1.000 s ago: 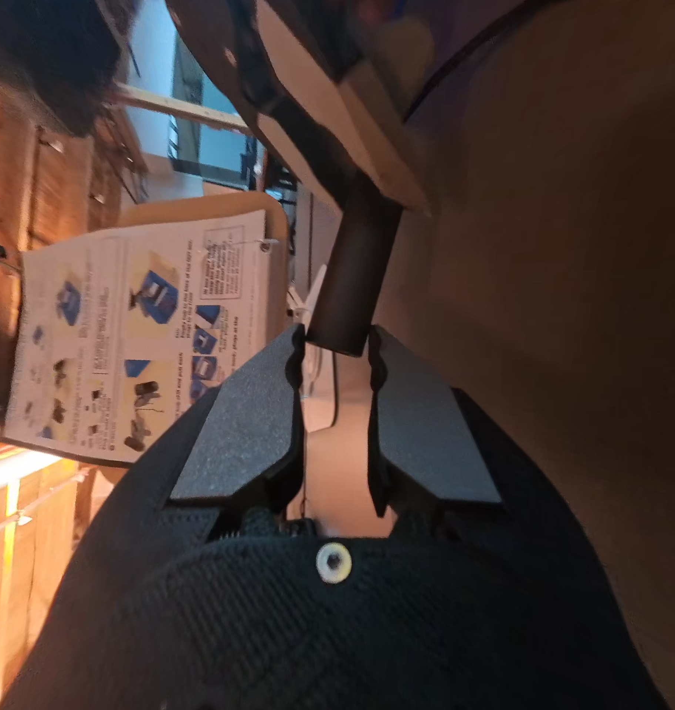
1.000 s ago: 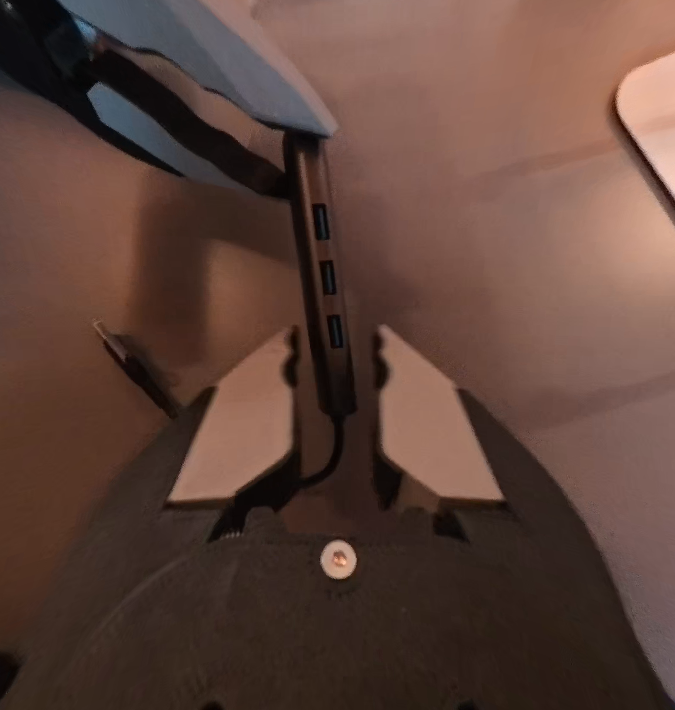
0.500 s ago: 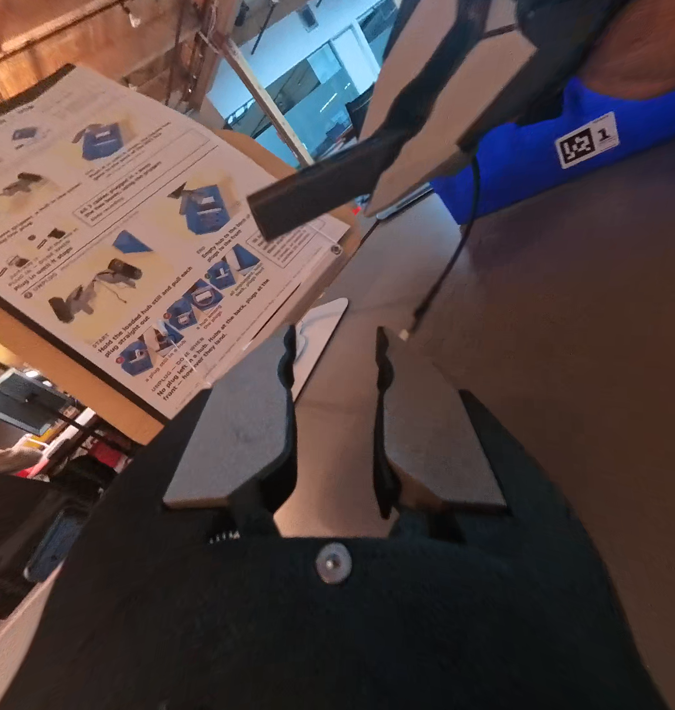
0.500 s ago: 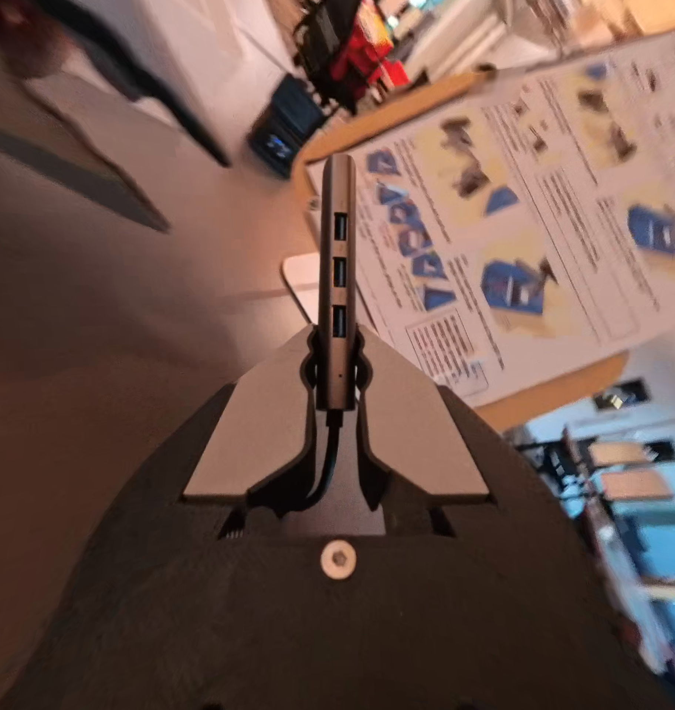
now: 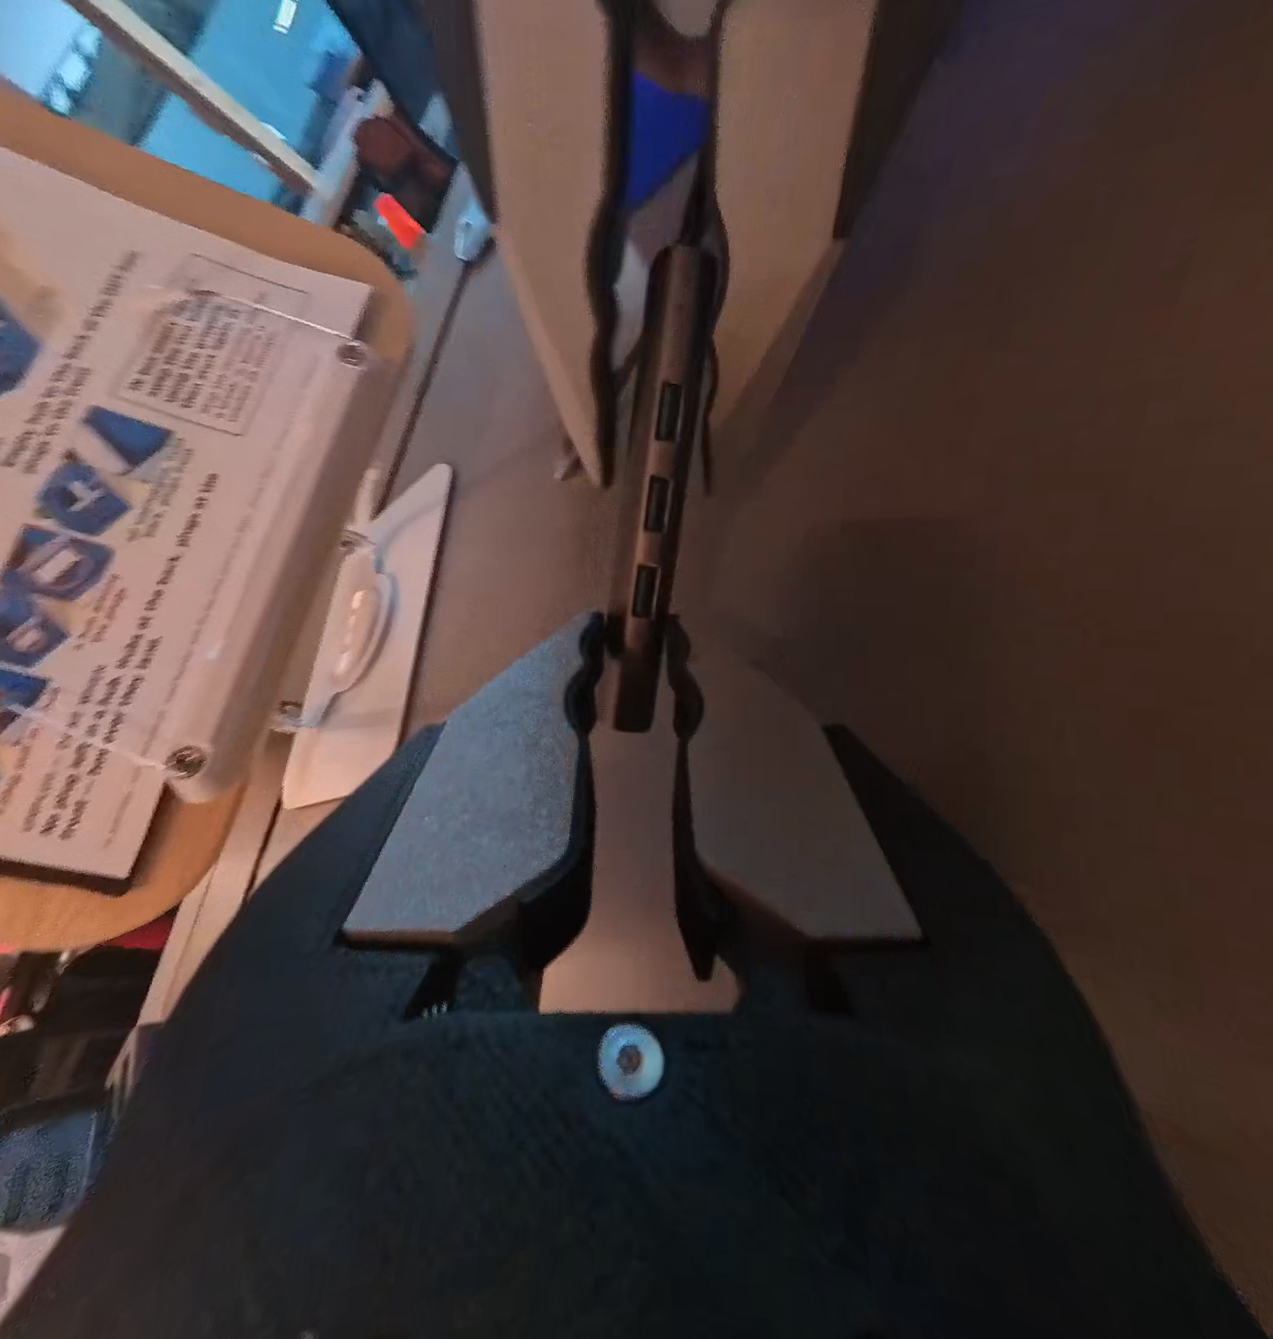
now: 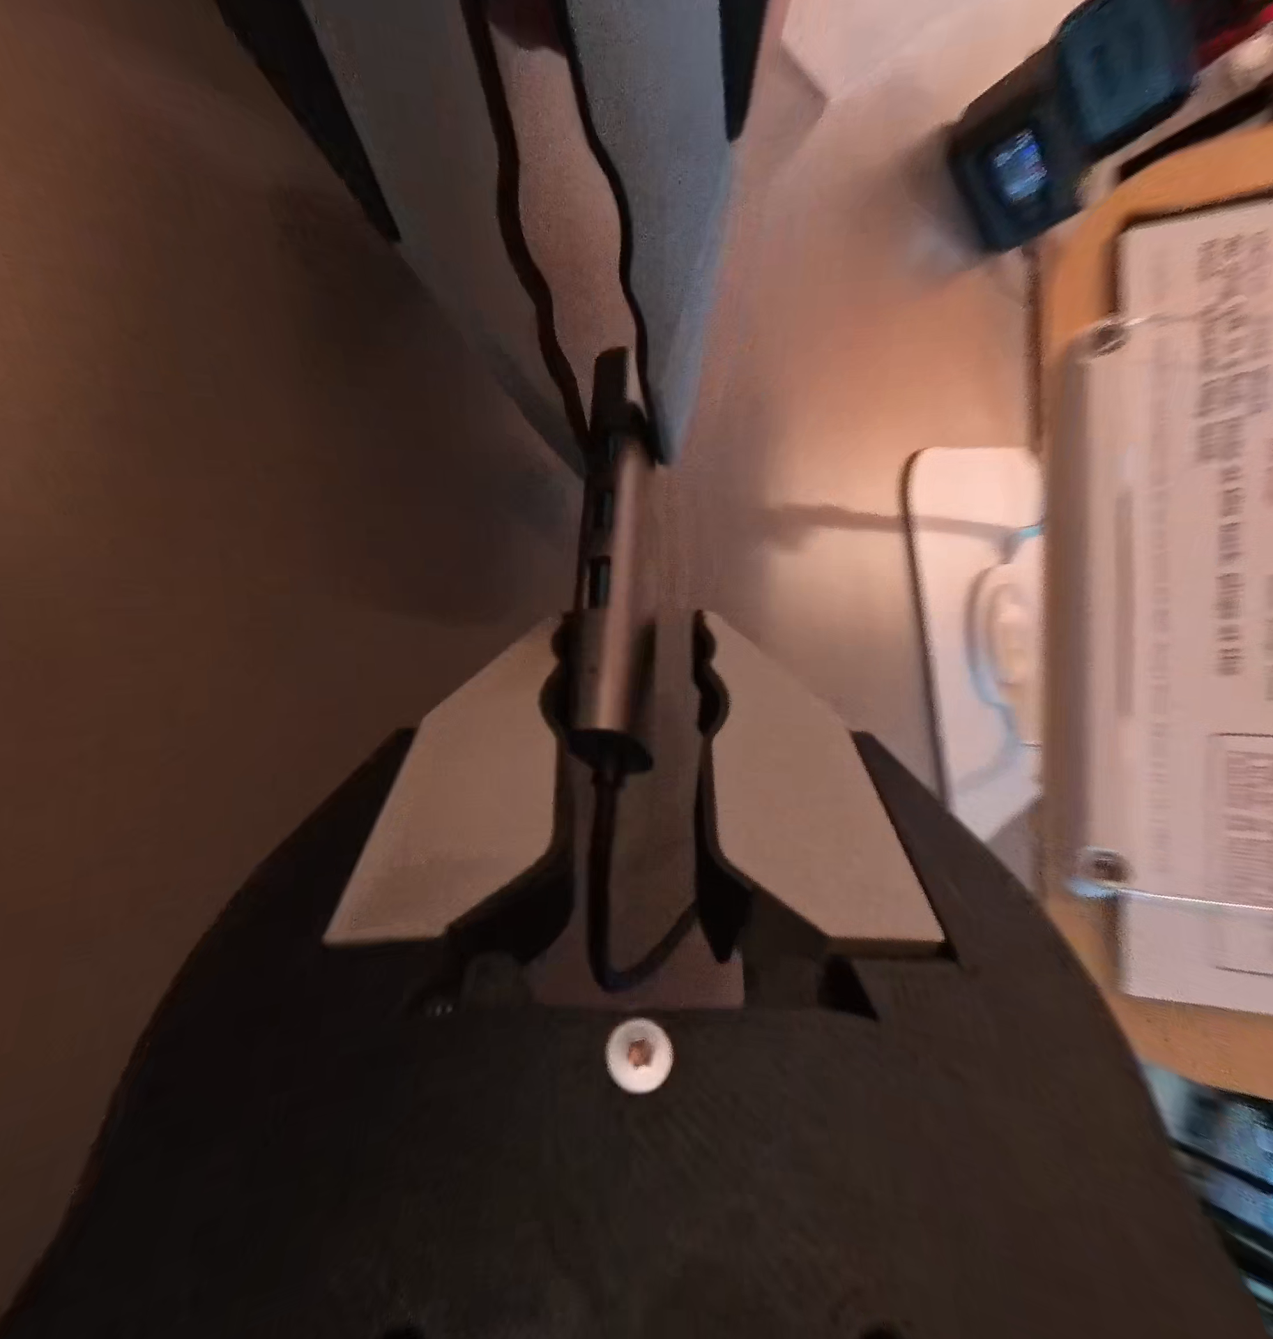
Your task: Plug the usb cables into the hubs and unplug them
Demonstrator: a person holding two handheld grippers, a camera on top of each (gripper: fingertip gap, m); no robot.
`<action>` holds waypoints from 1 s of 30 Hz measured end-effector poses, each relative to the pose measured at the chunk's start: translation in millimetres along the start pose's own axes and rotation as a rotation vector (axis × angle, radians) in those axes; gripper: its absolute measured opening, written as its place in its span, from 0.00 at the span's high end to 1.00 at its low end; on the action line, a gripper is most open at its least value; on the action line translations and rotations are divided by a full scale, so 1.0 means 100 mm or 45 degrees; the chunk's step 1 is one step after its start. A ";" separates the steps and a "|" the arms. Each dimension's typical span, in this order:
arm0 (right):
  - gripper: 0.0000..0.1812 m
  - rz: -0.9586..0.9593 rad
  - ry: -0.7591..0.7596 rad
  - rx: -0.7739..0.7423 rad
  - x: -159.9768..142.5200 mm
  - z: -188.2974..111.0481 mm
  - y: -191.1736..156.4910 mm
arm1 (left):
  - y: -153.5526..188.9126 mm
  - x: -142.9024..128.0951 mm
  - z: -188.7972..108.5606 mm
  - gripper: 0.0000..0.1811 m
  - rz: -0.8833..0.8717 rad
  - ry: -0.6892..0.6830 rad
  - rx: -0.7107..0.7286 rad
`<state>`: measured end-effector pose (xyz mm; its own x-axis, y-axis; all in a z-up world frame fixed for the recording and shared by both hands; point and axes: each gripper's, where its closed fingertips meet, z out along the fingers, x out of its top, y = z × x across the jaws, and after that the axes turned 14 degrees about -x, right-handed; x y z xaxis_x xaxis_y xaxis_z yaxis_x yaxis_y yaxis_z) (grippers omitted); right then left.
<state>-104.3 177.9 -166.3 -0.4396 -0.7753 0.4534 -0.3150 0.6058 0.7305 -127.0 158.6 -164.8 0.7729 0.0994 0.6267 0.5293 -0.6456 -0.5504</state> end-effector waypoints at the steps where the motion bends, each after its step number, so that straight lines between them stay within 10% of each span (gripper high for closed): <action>1: 0.79 0.055 -0.014 0.078 -0.04 -0.01 -0.06 | 0.05 -0.02 0.02 0.92 0.009 -0.021 -0.034; 9: 0.68 0.441 0.153 0.360 0.07 -0.25 -0.05 | 0.40 0.28 -0.05 0.54 -0.232 0.179 -0.365; 13: 0.66 0.680 0.345 0.259 0.28 -0.34 0.33 | 0.20 0.35 -0.12 0.56 -0.374 0.308 -0.288; 20: 0.33 1.200 0.285 -0.013 -0.06 -0.03 0.89 | -0.47 0.02 -0.20 0.60 -0.799 0.337 0.105; 30: 0.33 1.373 0.049 -0.048 -0.41 0.31 0.78 | -0.64 -0.28 -0.21 0.54 -1.052 0.294 0.165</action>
<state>-137.0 263.1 -143.7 -0.4429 0.1583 0.8825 0.2485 0.9674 -0.0488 -189.7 181.2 -135.8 0.0404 0.3332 0.9420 0.9365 -0.3413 0.0806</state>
